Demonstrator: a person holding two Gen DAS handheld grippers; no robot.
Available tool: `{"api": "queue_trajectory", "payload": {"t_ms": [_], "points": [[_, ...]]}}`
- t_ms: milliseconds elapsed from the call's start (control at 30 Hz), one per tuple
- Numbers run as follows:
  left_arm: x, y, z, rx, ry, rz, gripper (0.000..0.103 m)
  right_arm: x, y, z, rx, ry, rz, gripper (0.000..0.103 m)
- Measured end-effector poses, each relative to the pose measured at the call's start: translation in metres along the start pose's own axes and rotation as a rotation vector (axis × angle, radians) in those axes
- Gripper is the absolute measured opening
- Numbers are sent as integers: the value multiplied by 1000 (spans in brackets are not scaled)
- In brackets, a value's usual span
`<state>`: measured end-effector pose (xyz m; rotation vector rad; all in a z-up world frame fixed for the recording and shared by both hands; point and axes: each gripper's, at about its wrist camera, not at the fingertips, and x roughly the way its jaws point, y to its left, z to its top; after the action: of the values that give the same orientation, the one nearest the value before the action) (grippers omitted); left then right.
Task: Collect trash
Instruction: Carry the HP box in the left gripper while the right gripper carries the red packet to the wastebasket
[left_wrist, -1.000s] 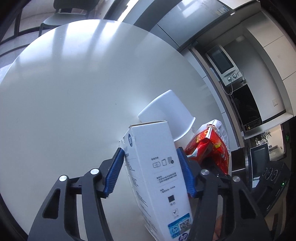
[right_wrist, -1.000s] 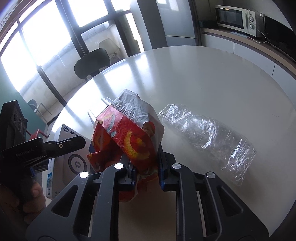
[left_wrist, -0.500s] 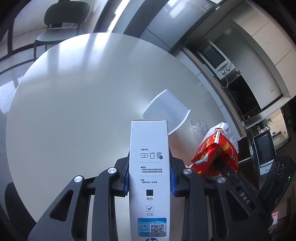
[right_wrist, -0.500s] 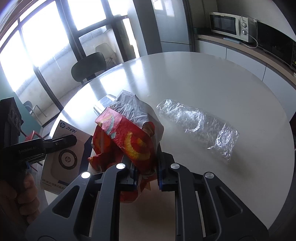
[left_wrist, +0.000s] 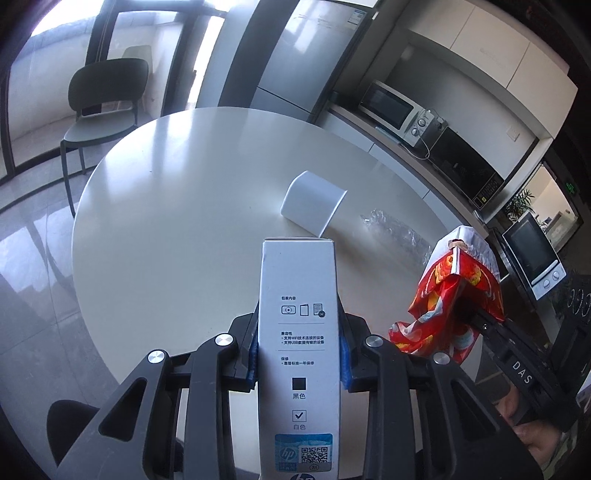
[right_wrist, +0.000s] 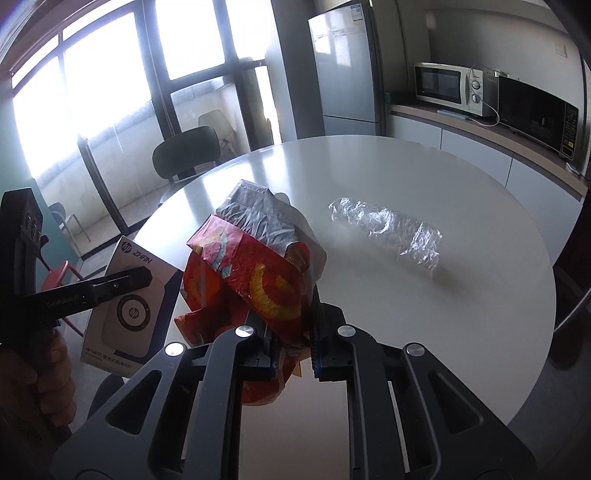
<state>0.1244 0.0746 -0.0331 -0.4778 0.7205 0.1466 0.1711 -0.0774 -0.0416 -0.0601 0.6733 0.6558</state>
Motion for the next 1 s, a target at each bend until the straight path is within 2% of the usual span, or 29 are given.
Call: {"api": "queue_trajectory", "payload": {"t_ms": [133, 467, 800, 1000], "points": [[-20, -7, -13, 85, -28, 38, 30, -23, 4, -16, -9, -21, -12, 11], [-78, -20, -46, 239, -58, 14, 30, -67, 13, -55, -24, -33, 14, 11], [-106, -1, -85, 242, -48, -29, 30, -101, 38, -102, -66, 5, 66, 11], [-98, 13, -107, 242, -3, -16, 30, -108, 49, -129, -84, 53, 87, 11]]}}
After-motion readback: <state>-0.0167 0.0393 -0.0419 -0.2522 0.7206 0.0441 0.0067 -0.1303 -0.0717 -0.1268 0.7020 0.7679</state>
